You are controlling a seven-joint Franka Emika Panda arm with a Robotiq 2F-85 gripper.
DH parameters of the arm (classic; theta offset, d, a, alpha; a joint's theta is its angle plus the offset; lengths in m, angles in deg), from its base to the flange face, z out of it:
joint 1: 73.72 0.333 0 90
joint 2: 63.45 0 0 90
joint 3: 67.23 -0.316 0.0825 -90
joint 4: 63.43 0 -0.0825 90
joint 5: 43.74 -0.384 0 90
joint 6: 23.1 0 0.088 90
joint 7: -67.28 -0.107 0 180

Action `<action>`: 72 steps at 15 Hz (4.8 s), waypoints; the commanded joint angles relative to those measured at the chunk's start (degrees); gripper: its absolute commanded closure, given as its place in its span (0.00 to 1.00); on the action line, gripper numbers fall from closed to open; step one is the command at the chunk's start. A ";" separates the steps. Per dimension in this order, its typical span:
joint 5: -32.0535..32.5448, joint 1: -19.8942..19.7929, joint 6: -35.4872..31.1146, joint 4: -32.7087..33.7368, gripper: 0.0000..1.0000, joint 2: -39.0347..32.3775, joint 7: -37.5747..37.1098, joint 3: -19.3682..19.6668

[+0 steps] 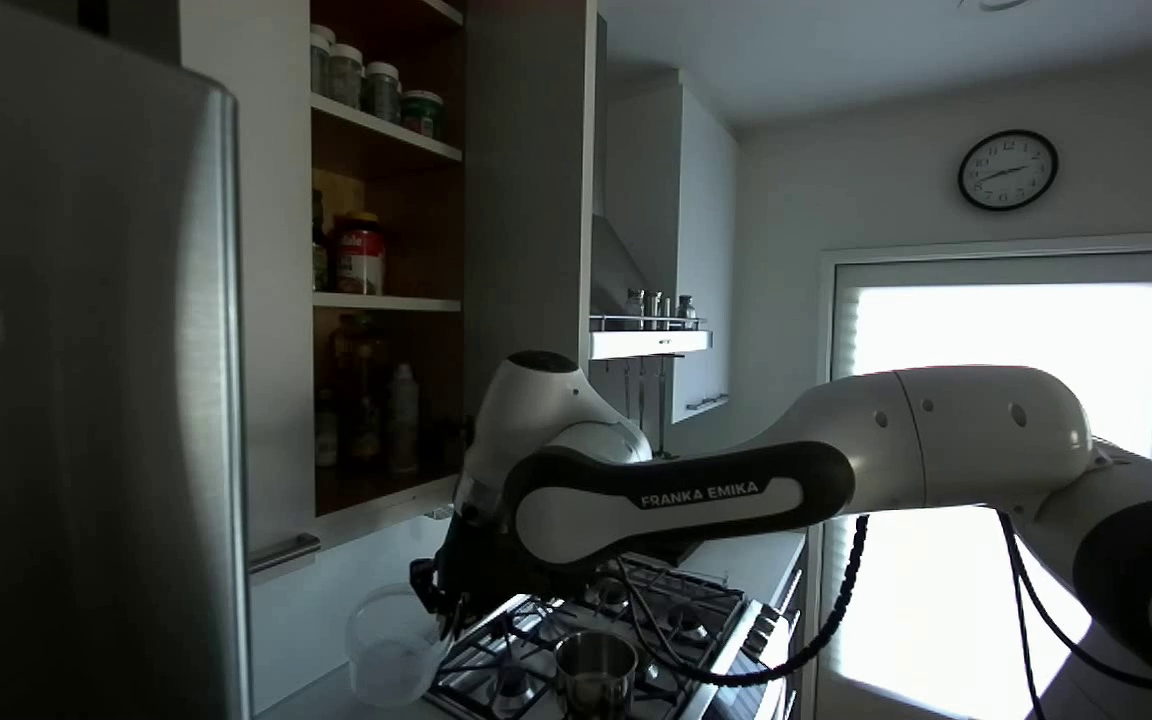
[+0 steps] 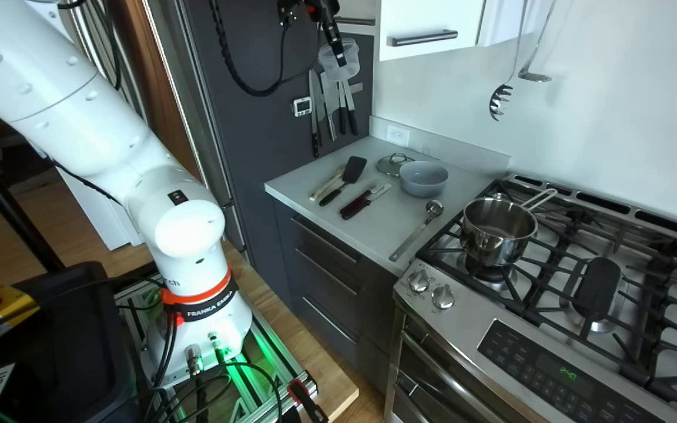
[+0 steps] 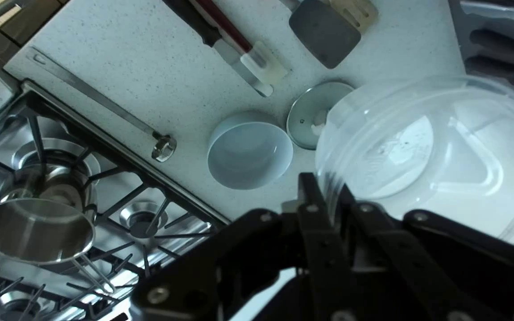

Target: Open the top right cabinet door, then put the cup in the cabinet

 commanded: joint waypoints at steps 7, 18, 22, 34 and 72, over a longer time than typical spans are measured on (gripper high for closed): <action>3.89 0.39 -0.32 4.12 0.98 -2.95 -2.41 0.14; 14.88 -2.96 -1.19 14.69 0.98 -5.41 -13.85 -1.23; 18.81 -2.23 -1.93 18.29 0.98 -8.01 -18.34 -1.28; 23.46 0.28 -3.47 24.38 0.91 -13.50 -25.90 0.62; 26.19 4.93 9.83 53.19 0.14 -34.50 -28.06 5.40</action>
